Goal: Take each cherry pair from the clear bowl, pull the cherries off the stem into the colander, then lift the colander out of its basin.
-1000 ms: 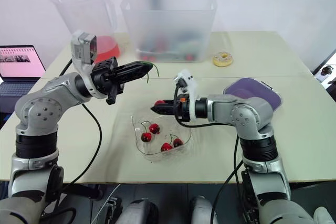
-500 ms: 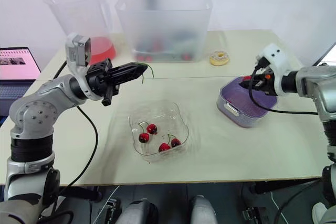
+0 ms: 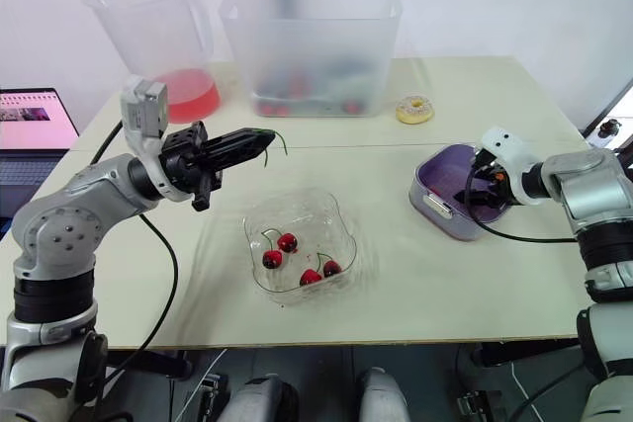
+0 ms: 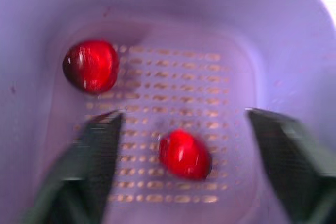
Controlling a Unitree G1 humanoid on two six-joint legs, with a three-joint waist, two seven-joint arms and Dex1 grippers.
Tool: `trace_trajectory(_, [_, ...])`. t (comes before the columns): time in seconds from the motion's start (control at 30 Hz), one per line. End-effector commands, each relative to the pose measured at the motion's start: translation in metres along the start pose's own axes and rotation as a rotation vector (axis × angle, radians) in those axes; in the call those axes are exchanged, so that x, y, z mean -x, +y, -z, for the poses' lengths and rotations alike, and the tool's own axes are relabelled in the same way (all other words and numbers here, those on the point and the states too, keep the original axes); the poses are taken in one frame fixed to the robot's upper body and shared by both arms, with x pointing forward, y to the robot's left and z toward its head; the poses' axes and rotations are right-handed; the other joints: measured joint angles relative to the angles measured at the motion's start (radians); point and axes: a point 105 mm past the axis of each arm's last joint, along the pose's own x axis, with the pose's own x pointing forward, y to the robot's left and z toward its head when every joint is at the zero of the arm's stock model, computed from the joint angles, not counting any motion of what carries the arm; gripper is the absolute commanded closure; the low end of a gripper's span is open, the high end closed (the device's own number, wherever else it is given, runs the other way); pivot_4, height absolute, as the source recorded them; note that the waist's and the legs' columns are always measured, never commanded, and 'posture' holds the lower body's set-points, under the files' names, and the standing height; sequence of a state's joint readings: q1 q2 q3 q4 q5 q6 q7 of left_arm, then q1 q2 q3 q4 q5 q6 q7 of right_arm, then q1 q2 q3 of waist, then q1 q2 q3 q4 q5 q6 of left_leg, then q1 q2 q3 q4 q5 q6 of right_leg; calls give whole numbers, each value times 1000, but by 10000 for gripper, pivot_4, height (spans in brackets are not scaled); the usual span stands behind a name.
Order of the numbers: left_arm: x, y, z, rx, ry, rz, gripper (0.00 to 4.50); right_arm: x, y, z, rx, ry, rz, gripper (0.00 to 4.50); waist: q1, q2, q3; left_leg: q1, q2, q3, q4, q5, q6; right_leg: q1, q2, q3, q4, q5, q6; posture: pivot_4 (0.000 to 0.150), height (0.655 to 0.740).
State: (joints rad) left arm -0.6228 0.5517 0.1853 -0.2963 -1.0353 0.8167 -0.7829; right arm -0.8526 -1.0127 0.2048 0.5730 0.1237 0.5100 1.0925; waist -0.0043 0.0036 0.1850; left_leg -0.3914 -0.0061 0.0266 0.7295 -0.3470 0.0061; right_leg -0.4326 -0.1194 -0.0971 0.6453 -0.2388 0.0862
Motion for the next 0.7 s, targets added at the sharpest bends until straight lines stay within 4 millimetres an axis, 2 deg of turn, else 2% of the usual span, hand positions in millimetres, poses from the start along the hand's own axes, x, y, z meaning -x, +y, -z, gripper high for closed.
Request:
trace_trajectory(0.03, [7, -2, -12, -51, -15, -14, 45000, 30, -11, -42, 44, -128, 34, 321, -1, 1, 0, 0, 0, 0, 0, 0, 0, 0, 0, 0, 0, 0, 0, 1500, 6886])
trace_trajectory(0.13, [16, 3, -15, -59, -2, -44, 45000, 54, 0, -79, 75, -257, -41, 321, -3, 2, 1, 0, 0, 0, 0, 0, 0, 0, 0, 0, 0, 0, 0, 1500, 6886])
trace_trajectory(0.2, [21, 4, -14, -57, 11, -59, 45000, 68, 19, -105, 99, -373, -158, 321, -4, 2, 1, 0, 0, 0, -1, 0, 0, 0, 0, 0, 0, 0, 0, 1500, 6886])
trace_trajectory(0.3, [34, 5, -11, -29, 34, -96, 45000, 97, 69, -146, 138, -563, -436, 321, -4, 2, 1, 0, 0, -1, -1, 0, 0, 0, 0, -1, 0, 0, 0, 1500, 6886])
trace_trajectory(0.4, [53, 2, -2, 54, 81, -142, 45000, 117, 119, -165, 206, -663, -702, 321, -6, 2, 1, 0, 1, -2, -1, 0, 0, 0, 0, -1, 0, 0, 0, 1500, 6886])
trace_trajectory(0.47, [64, 2, 2, 78, 96, -183, 45000, 119, 135, -170, 234, -688, -770, 321, -6, 2, 1, 0, 1, -2, -1, 0, 0, 0, 0, -1, 0, 0, 0, 1500, 6886])
trace_trajectory(0.53, [83, 4, 11, 117, 130, -268, 45000, 113, 149, -176, 254, -705, -807, 321, -4, 2, 1, 0, 1, -3, -1, 0, 0, 1, -1, 0, 0, 0, 0, 1500, 6886])
trace_trajectory(0.7, [126, 9, 40, 192, 214, -491, 45000, 92, 164, -184, 282, -700, -806, 321, -3, 2, 1, 0, -1, -3, -1, 0, 0, 0, -4, 0, 0, 0, 0, 1500, 6886])
